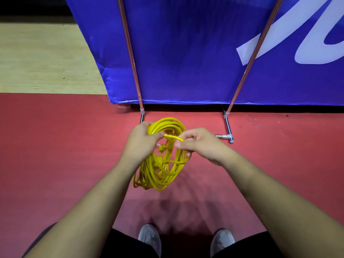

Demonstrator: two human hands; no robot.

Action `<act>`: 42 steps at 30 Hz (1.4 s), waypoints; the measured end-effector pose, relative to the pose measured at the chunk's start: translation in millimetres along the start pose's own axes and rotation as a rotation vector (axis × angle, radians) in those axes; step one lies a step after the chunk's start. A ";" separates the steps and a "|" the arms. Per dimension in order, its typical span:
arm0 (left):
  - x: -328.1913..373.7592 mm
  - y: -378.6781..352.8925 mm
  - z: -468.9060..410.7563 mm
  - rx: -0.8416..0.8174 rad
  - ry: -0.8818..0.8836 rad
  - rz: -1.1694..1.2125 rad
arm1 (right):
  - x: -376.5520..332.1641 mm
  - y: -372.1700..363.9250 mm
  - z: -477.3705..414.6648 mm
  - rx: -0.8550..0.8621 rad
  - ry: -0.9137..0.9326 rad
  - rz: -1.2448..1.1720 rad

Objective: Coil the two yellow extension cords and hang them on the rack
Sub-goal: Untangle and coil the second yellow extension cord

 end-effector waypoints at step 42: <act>0.3 8.7 -3.5 -0.002 -0.102 -0.253 | -3.0 -13.6 5.5 -0.043 -0.020 0.241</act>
Point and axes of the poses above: each hand's wrist, its own z-axis away from the middle knuckle, its own y-axis out of the back of the hand, x = y × z, the point moved 5 cm from there along -z, towards the middle knuckle, and after that the axes turned 7 degrees about -z, right-handed, at the moved point
